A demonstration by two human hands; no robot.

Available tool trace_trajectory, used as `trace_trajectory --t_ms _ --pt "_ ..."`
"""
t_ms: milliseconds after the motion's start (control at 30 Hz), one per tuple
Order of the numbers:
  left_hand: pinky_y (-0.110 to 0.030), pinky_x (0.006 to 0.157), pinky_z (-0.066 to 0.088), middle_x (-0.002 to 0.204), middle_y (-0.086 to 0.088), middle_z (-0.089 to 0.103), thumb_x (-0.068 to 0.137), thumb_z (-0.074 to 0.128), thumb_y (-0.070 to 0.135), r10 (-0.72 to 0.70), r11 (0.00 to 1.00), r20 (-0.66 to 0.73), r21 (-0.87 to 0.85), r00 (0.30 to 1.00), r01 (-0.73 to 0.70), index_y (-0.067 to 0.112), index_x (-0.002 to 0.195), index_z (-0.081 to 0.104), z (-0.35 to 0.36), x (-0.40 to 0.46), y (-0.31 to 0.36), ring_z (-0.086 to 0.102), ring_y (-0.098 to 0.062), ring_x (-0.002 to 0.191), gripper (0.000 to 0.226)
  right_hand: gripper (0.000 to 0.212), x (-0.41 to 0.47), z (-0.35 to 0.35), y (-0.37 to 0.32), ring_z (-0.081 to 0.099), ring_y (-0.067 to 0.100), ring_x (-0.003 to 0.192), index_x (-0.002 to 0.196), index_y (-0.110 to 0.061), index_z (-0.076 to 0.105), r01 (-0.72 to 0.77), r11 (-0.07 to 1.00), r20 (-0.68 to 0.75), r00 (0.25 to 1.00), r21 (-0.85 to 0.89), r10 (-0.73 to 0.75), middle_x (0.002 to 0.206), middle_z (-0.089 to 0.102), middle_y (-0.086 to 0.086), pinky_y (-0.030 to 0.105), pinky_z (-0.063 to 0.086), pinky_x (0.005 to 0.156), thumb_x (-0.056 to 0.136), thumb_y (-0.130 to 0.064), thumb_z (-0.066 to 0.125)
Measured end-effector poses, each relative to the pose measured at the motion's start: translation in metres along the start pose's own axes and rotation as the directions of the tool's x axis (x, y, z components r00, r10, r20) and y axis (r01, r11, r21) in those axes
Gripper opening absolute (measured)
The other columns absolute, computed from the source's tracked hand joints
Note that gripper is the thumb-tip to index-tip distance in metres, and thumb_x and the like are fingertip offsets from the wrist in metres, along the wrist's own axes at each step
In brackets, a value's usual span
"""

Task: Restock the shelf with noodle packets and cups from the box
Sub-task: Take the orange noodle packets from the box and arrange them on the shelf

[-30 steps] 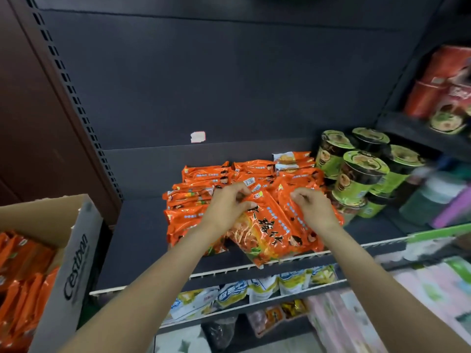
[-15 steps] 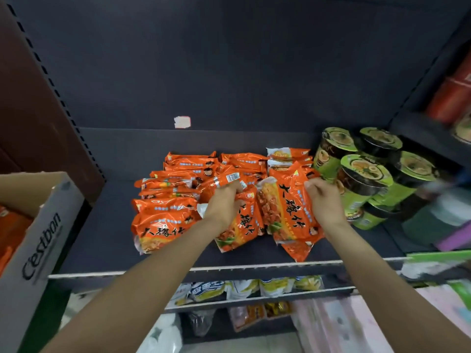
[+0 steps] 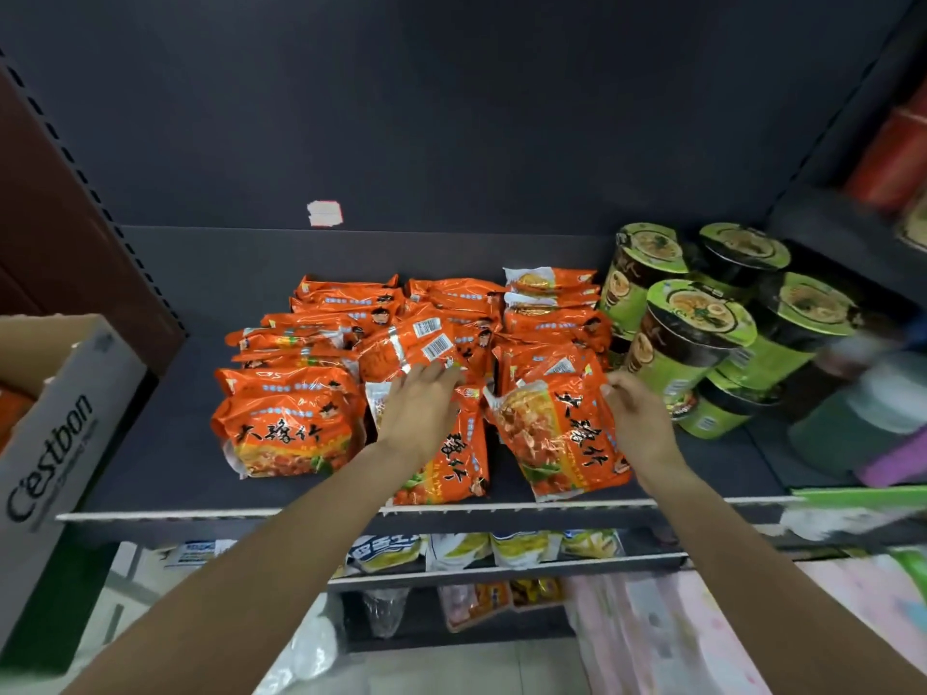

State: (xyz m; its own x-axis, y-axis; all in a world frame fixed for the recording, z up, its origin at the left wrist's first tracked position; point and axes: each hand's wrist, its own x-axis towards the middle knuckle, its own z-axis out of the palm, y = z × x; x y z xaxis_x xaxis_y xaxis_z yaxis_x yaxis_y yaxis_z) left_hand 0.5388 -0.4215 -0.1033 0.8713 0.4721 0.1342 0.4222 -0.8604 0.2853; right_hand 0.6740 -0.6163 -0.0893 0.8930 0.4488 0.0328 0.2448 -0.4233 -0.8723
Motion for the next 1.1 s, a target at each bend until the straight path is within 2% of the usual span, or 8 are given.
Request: trace_trajectory --t_ms 67,133,333,467,567,633,967,1100 --pt "-0.036 0.103 0.031 0.132 0.001 0.050 0.096 0.046 0.025 -0.001 1.000 -0.003 -0.010 1.000 0.001 0.023 0.133 0.045 0.000 -0.004 0.004 0.039 -0.021 0.124 0.037 0.020 0.002 0.006 0.013 0.044 0.014 0.061 0.086 -0.019 0.057 -0.006 0.999 -0.034 0.999 -0.044 0.004 0.072 0.055 -0.001 0.030 0.036 0.062 0.099 -0.014 0.042" --pt "-0.037 0.105 0.029 0.135 0.000 0.048 0.095 0.044 0.027 0.001 1.000 0.001 -0.031 1.000 -0.001 0.022 0.137 0.040 -0.002 -0.007 0.011 0.038 -0.021 0.126 0.042 0.018 0.004 0.011 0.020 0.041 0.012 0.060 0.088 -0.014 0.055 0.008 0.998 -0.069 0.998 -0.055 -0.011 0.071 0.051 -0.002 0.028 0.034 0.061 0.099 -0.012 0.041" --pt "-0.040 0.113 0.023 0.150 -0.003 0.030 0.086 0.055 0.051 0.136 0.991 0.231 -0.035 0.963 -0.131 0.024 0.149 0.016 0.008 -0.008 0.040 0.024 -0.021 0.139 0.078 0.030 0.006 0.016 0.026 0.054 0.026 0.103 0.124 -0.010 0.055 0.047 0.950 -0.004 0.999 -0.310 -0.050 0.115 0.057 0.015 0.036 0.041 0.089 0.098 -0.008 0.041" --pt "-0.037 0.108 0.023 0.144 -0.001 0.038 0.082 0.063 0.051 0.129 0.989 0.158 0.056 0.979 -0.139 0.025 0.146 0.023 0.020 -0.002 0.049 0.026 -0.023 0.135 0.079 0.071 -0.014 0.006 0.019 0.043 0.022 0.124 0.148 -0.028 0.017 0.221 0.889 0.144 0.974 -0.400 -0.177 0.135 0.039 0.008 0.040 0.037 0.098 0.091 -0.021 0.058" --pt "-0.039 0.107 0.025 0.140 -0.002 0.041 0.082 0.064 0.047 0.112 0.984 0.123 0.124 0.986 -0.127 0.025 0.143 0.027 0.025 0.000 0.054 0.029 -0.025 0.132 0.074 0.114 -0.024 0.001 0.027 0.047 0.022 0.116 0.139 -0.053 -0.018 0.336 0.758 0.310 0.933 -0.559 -0.185 0.132 0.031 0.004 0.039 0.048 0.085 0.081 -0.012 0.071" --pt "-0.042 0.107 0.027 0.138 -0.004 0.042 0.082 0.065 0.045 0.097 0.982 0.112 0.150 0.989 -0.113 0.025 0.142 0.029 0.027 0.002 0.059 0.030 -0.027 0.130 0.072 0.125 -0.024 0.003 0.035 0.050 0.022 0.109 0.131 -0.057 -0.028 0.317 0.726 0.301 0.940 -0.610 -0.158 0.124 0.033 0.004 0.036 0.052 0.078 0.078 -0.006 0.073" --pt "-0.045 0.105 0.029 0.137 -0.004 0.042 0.081 0.062 0.052 0.073 0.986 0.122 0.144 0.990 -0.090 0.029 0.141 0.030 0.026 0.002 0.069 0.033 -0.028 0.128 0.072 0.107 -0.026 0.004 0.047 0.045 0.029 0.125 0.147 -0.028 -0.001 0.154 0.727 0.195 0.980 -0.669 -0.029 0.131 0.036 0.010 0.039 0.052 0.087 0.076 -0.010 0.076" --pt "-0.041 0.106 0.028 0.141 0.000 0.040 0.084 0.060 0.049 0.077 0.994 0.101 0.074 0.992 -0.085 0.030 0.140 0.034 0.013 -0.006 0.063 0.033 -0.023 0.131 0.064 0.094 -0.031 0.003 0.032 0.037 0.032 0.127 0.144 -0.013 0.021 0.238 0.595 0.162 0.970 -0.768 -0.180 0.138 0.029 0.017 0.043 0.043 0.102 0.072 -0.026 0.080"
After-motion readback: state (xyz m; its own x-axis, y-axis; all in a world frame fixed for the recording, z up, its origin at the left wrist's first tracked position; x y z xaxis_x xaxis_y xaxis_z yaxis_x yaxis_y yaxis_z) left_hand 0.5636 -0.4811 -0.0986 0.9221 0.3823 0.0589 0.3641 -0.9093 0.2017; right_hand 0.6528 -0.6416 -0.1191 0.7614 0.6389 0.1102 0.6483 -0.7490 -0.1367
